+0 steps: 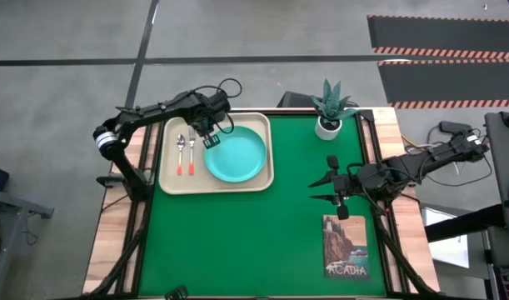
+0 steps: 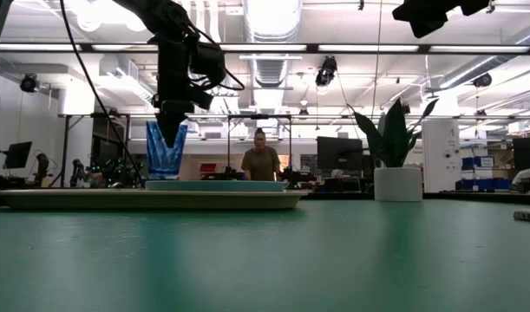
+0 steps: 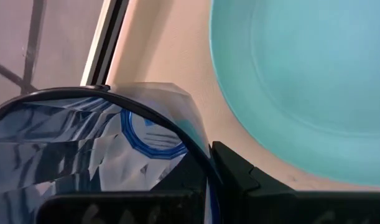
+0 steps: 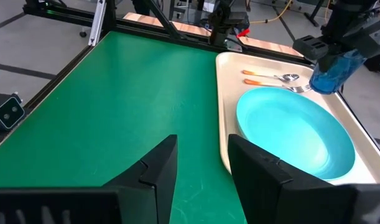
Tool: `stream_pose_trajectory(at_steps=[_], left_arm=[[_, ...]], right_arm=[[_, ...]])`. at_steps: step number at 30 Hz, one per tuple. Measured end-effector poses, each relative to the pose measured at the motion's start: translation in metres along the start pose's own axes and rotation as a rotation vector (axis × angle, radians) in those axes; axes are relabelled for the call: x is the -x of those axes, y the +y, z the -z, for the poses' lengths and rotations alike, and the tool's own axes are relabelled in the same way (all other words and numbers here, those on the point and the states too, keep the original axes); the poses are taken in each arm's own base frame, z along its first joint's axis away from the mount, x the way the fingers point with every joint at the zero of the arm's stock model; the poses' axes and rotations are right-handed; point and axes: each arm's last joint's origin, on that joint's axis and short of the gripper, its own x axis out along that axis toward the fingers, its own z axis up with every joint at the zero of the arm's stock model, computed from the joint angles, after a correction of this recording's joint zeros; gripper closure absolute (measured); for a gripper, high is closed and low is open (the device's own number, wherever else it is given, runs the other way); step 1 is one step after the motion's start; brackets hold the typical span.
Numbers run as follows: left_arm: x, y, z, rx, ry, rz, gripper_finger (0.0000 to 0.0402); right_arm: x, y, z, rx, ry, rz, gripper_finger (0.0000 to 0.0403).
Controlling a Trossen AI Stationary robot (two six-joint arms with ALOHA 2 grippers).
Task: Pick and place plate/cup/fork/spoon on tray
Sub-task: Put the blue cup on the white tray to the top left of the blue plate
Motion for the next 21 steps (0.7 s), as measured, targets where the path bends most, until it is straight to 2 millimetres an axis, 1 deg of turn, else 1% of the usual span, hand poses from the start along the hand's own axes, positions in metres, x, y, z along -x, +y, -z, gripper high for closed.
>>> stream_pose_trajectory(at_steps=[4,10,15,21], left_arm=[[0.0000,0.0000,0.0000,-0.091,0.000,0.000,0.0398],[-0.0002,0.0009,-0.0024,-0.162,-0.024,-0.005,0.0398],[-0.0008,0.0033,-0.0036,-0.164,-0.037,-0.009,0.0398],[-0.0021,0.0063,-0.0043,-0.148,-0.055,0.032,0.0398]], right_arm=[[0.0000,0.0000,0.0000,0.000,0.000,0.000,0.0267],[-0.0001,0.0000,0.0001,0.000,0.000,0.000,0.0270],[-0.0001,0.0001,0.0004,0.000,0.001,0.000,0.0270],[-0.0001,0.0000,0.0004,0.000,0.001,0.000,0.0273]])
